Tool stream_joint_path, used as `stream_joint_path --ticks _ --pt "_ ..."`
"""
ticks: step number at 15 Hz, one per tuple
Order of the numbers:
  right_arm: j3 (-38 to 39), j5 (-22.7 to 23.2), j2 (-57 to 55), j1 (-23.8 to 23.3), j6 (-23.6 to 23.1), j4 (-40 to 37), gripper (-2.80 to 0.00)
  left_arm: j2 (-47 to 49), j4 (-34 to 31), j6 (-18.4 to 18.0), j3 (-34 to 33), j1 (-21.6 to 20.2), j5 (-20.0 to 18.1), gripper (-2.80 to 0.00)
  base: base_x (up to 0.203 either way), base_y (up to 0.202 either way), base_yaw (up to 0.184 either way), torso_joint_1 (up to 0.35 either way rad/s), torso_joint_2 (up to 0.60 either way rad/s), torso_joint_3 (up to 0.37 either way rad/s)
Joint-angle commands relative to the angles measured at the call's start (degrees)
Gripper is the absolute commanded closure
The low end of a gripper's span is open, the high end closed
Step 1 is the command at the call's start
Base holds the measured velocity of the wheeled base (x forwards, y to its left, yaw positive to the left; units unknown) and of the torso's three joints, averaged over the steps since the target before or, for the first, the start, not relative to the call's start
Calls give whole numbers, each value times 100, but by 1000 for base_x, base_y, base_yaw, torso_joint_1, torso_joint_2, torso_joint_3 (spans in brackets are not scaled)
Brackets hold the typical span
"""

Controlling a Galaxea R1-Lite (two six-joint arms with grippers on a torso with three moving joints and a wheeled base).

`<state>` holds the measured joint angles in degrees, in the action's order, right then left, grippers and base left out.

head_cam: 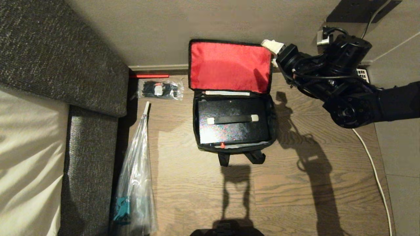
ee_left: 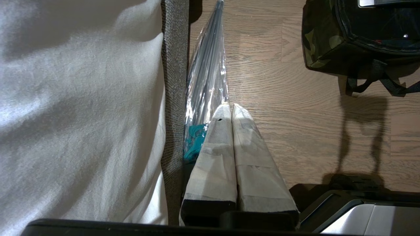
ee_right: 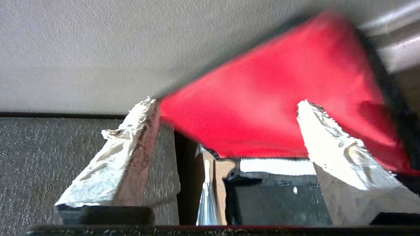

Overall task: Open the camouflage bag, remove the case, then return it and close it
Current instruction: Open the top of the storage box, then grip the handle

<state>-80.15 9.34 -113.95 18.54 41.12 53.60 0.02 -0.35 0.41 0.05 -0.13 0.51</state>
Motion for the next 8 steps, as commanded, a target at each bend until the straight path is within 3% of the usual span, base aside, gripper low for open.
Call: stream_joint_path --ticks 1,2,3,8 --pt "71 6 49 -8 9 56 -280 -11 0 3 -4 -4 2 0 0 0 0 0 0 0" --pt "143 12 78 -8 11 57 -280 -11 0 3 0 -4 2 0 0 0 0 0 0 0" --pt "290 22 161 -15 30 50 0 -11 0 3 -5 -4 2 0 0 0 0 0 0 0" --pt "1218 441 739 -64 6 -342 0 -11 0 3 4 -4 2 0 0 0 0 0 0 0"
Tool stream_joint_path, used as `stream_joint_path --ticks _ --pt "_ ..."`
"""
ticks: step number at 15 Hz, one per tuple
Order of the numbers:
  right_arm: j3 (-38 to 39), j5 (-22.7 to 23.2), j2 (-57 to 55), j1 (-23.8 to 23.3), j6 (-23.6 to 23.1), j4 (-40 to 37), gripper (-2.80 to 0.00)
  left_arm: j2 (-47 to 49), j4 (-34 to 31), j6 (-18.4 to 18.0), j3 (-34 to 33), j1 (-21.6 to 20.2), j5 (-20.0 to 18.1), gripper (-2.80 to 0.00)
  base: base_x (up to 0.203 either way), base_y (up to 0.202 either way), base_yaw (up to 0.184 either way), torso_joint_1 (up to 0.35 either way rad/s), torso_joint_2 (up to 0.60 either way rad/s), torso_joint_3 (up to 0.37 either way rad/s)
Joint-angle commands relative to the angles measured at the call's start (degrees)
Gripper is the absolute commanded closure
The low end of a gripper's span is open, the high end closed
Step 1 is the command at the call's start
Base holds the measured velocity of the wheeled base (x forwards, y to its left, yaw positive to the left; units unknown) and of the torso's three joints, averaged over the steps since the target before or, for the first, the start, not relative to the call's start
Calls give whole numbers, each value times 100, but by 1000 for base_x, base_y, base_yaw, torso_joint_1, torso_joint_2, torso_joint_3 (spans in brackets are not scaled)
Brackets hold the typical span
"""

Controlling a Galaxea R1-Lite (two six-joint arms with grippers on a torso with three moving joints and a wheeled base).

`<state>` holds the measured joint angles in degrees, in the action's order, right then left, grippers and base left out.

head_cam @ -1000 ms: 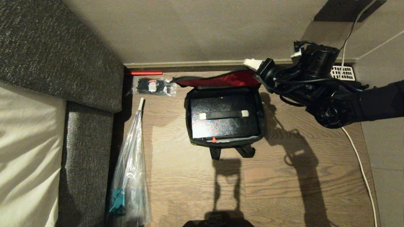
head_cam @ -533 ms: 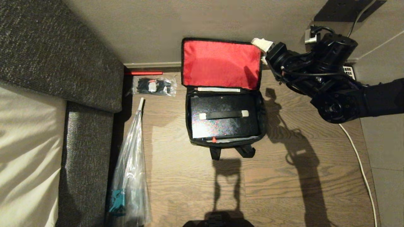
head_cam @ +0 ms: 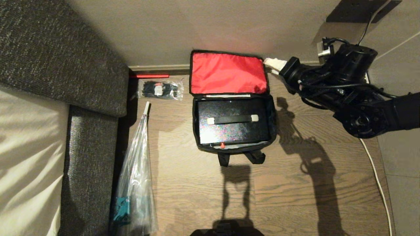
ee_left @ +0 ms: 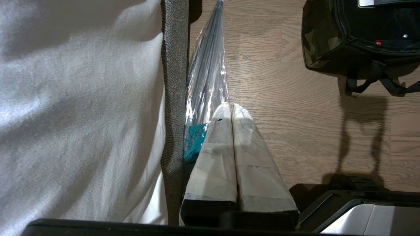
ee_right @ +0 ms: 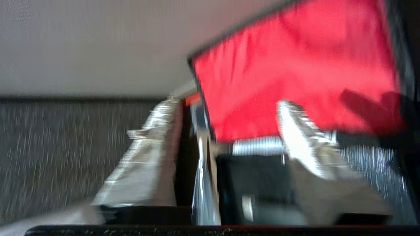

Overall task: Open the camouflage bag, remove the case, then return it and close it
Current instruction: Grip the handle

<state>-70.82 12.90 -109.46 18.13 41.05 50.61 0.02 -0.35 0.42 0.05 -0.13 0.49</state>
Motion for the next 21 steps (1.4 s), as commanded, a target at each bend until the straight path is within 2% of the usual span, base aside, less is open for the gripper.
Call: stream_joint_path --ticks 1,6,8,10,12,13,15,17,20,21 --pt "456 173 418 -41 -14 -86 0 -11 0 2 3 -4 3 0 0 0 0 0 0 0" --pt "2476 703 1870 -55 -399 -170 0 -11 0 2 -4 -4 3 0 0 0 0 0 0 0" --pt "3208 805 2765 -51 -754 -612 0 -11 0 2 -4 -4 3 0 0 0 0 0 0 0" --pt "3550 806 3825 -58 -1159 -1788 0 -11 0 2 -5 -4 3 0 0 0 0 0 0 0" --pt "3732 564 5034 -167 -1750 -3542 0 -11 0 2 -4 -4 3 0 0 0 0 0 0 0" --pt "3805 418 5652 -291 -2148 -4346 0 -11 0 2 -1 -4 3 0 0 0 0 0 0 0" --pt "4073 220 6849 -670 -2794 -5456 0 -11 0 2 2 -4 3 0 0 0 0 0 0 0" --pt "4575 24 7888 -1060 -3245 -6039 0 -11 1 2 1 -4 3 0 0 0 0 0 0 0" --pt "5946 -341 9009 -1472 -3807 -6133 0 -11 0 2 -1 -4 3 0 0 0 0 0 0 0" --pt "6166 -480 9270 -1526 -3906 -6141 0 -11 0 2 -5 -4 3 0 0 0 0 0 0 0"
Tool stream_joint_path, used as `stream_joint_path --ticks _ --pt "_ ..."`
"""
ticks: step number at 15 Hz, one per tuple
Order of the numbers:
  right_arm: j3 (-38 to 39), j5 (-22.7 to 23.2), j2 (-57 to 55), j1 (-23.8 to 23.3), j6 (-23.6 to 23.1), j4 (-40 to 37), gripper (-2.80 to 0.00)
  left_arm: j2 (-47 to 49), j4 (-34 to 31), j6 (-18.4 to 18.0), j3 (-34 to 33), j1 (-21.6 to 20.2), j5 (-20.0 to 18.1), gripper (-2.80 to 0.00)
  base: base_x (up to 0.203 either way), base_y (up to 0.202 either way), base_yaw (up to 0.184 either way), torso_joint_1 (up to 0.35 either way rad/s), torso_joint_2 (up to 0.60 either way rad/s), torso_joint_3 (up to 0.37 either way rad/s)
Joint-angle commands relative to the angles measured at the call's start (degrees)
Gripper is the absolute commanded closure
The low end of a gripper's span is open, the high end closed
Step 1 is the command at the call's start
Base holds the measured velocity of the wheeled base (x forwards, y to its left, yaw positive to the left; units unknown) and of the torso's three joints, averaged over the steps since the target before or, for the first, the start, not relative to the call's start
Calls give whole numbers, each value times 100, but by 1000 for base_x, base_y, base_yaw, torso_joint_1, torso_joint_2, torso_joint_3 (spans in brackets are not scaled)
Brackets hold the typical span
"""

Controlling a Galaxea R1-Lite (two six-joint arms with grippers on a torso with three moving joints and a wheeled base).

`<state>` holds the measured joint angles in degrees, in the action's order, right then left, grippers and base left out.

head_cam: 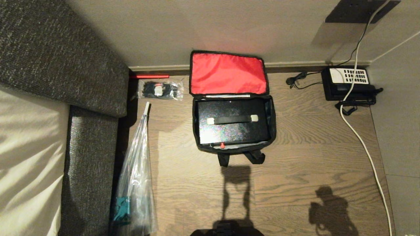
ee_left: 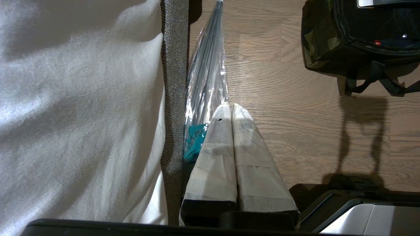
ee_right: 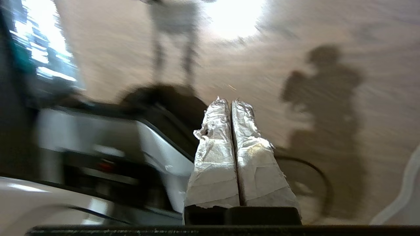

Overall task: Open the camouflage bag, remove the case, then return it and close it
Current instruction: Grip the handle

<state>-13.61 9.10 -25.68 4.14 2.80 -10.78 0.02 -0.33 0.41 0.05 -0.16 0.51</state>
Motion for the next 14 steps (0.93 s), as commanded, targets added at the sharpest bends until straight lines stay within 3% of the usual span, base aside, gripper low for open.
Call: stream_joint_path --ticks 1,7,9,10,13,14 --pt "568 -290 1092 -149 -120 -47 0 -11 -2 3 -5 -2 2 0 0 0 0 0 0 0" --pt "749 -619 2429 -300 -134 -102 0 -11 -2 3 4 -2 2 0 0 0 0 0 0 0" --pt "856 -1138 2537 -323 21 33 0 -11 -2 3 -2 -2 2 0 0 0 0 0 0 0" --pt "998 -1170 2537 -321 52 261 0 -11 -2 3 1 -2 2 0 0 0 0 0 0 0" --pt "1189 -877 2761 -320 -517 713 0 -11 -2 3 3 -2 2 0 0 0 0 0 0 0" --pt "1220 -857 2753 -327 -385 779 0 -11 -2 3 2 -2 2 0 0 0 0 0 0 0"
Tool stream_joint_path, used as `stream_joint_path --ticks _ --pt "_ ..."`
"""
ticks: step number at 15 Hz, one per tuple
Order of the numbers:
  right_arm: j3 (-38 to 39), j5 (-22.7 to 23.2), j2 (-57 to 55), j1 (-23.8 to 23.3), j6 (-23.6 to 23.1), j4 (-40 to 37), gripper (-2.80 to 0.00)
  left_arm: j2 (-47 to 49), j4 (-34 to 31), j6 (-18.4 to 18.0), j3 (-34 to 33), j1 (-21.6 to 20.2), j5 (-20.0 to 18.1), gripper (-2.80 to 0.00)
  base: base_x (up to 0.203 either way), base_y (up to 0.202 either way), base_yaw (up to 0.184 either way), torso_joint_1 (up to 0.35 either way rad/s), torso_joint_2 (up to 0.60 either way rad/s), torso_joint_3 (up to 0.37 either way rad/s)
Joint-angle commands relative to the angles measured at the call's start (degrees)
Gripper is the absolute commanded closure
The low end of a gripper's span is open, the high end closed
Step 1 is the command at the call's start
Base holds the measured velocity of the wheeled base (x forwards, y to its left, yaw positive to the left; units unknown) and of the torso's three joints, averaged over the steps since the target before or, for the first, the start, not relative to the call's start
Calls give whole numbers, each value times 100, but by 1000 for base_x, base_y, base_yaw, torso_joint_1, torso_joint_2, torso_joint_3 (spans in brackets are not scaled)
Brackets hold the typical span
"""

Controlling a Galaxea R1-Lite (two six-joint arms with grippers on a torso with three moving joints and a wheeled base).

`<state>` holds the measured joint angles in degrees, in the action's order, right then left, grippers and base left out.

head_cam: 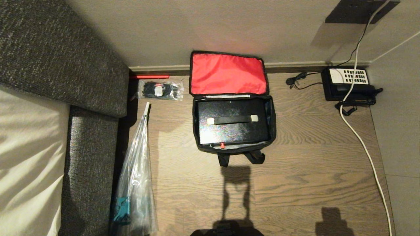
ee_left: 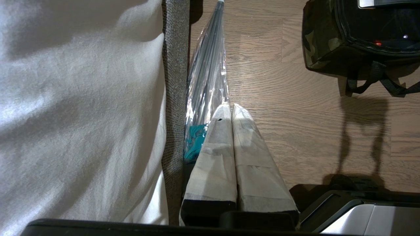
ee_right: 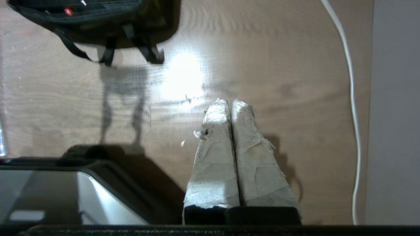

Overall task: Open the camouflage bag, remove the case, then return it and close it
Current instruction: Grip the handle

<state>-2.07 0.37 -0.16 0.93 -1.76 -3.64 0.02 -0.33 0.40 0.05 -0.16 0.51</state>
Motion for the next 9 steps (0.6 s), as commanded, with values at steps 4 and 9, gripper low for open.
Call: stream_joint_path --ticks 4,9 --pt "-3 -60 192 -4 420 -205 0 -11 -2 4 4 -2 2 0 0 0 0 0 0 0" --pt "-13 -64 192 -5 476 -199 0 -11 -2 4 0 -2 2 0 0 0 0 0 0 0"
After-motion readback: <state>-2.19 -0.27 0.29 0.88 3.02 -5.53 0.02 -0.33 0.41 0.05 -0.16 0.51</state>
